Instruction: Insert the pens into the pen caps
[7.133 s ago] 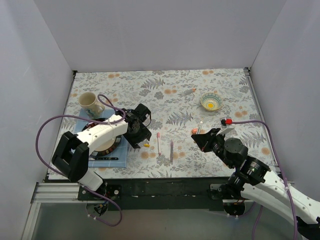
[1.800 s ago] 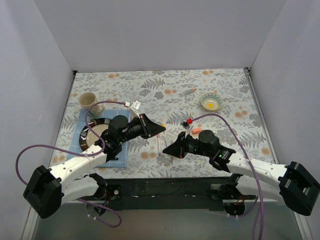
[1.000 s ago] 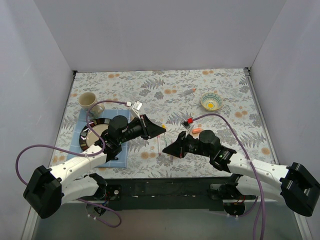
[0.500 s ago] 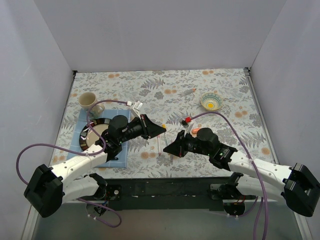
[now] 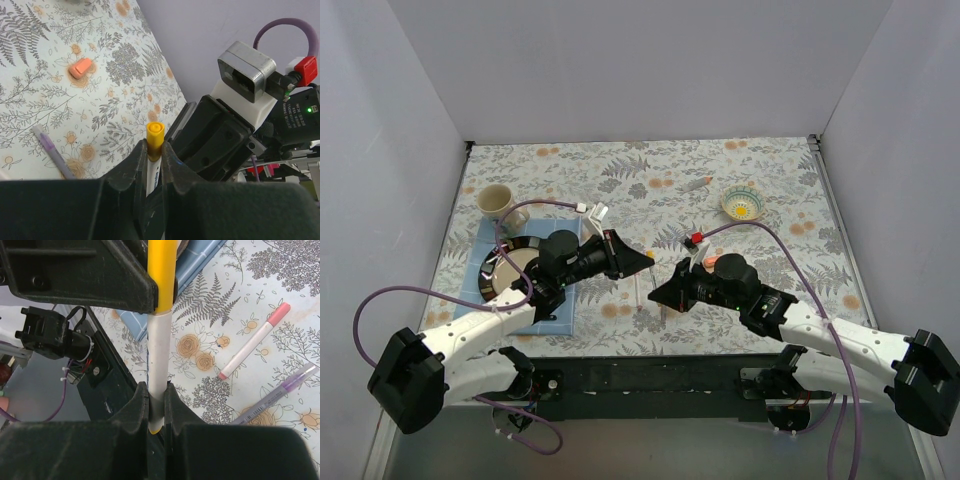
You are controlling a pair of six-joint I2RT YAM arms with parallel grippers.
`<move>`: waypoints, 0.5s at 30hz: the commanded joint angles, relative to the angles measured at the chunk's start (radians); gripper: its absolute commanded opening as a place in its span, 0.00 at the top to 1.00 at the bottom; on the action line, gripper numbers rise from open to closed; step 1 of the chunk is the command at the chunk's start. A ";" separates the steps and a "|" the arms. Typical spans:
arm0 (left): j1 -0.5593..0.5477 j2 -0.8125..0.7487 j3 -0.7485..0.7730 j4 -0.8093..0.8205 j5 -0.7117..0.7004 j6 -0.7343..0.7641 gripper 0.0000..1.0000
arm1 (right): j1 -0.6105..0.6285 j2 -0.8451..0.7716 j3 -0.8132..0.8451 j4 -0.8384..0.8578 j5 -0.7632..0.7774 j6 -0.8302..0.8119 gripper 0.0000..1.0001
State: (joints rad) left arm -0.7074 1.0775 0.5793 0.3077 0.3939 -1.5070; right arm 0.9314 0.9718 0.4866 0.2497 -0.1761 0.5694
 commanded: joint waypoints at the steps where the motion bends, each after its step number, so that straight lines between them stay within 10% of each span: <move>1: -0.032 0.002 -0.001 -0.019 0.060 -0.015 1.00 | -0.009 -0.022 0.044 0.149 0.067 0.012 0.99; 6: -0.052 0.016 0.010 -0.009 0.108 -0.012 0.94 | -0.009 -0.016 0.060 0.143 0.078 -0.046 0.99; 12: -0.055 -0.059 0.019 -0.041 0.073 -0.006 0.39 | -0.009 -0.033 0.086 0.109 0.041 -0.106 0.99; 15: -0.055 -0.082 0.053 -0.073 0.049 0.027 0.27 | -0.011 -0.045 0.070 0.122 -0.005 -0.086 0.99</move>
State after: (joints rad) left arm -0.7628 1.0554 0.5804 0.2752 0.4381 -1.5150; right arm 0.9230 0.9585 0.5224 0.2882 -0.1528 0.5053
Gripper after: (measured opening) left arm 0.655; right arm 0.120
